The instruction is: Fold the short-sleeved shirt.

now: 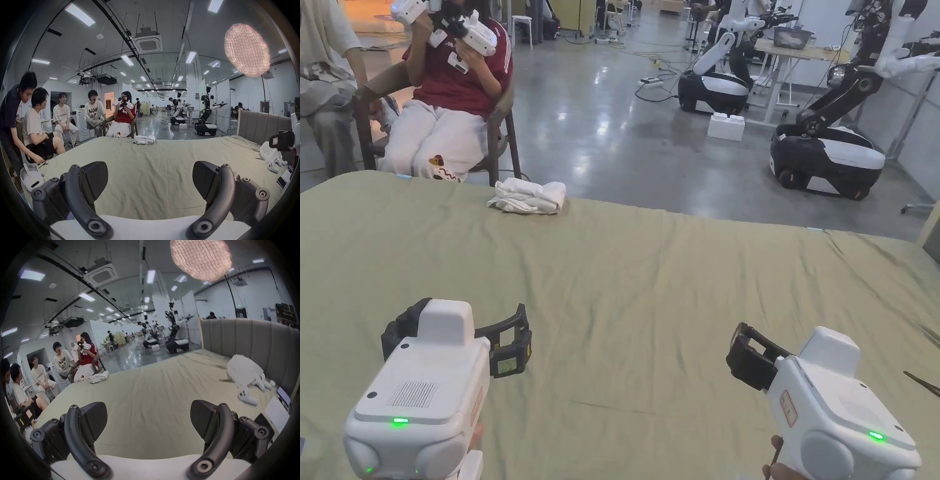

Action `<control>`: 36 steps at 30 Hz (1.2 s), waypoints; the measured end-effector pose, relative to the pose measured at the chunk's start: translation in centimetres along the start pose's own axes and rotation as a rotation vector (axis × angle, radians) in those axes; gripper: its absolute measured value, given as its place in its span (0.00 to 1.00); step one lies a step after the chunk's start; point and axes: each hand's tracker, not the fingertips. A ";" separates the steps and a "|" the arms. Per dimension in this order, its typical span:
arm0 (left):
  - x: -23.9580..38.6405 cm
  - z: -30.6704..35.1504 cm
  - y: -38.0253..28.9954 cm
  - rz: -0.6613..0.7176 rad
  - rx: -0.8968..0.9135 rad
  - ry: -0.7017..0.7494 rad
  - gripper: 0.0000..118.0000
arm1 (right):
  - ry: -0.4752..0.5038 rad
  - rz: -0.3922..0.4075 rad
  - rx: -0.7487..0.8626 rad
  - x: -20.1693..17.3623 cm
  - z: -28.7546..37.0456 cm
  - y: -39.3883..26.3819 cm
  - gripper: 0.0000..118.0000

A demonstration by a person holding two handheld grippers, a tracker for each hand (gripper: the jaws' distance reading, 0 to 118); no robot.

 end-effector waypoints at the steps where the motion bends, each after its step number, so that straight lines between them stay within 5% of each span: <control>1: 0.0 0.0 0.0 0.002 0.003 0.001 0.90 | -0.003 0.026 0.037 -0.1 0.2 -0.2 0.89; 6: 0.1 -0.1 0.0 -0.004 0.013 0.002 0.90 | -0.027 0.115 0.099 -0.7 0.1 -0.4 0.89; 36: -0.4 -0.1 -0.4 -0.031 0.017 -0.008 0.90 | -0.002 0.195 0.148 -1.4 -0.4 -1.1 0.92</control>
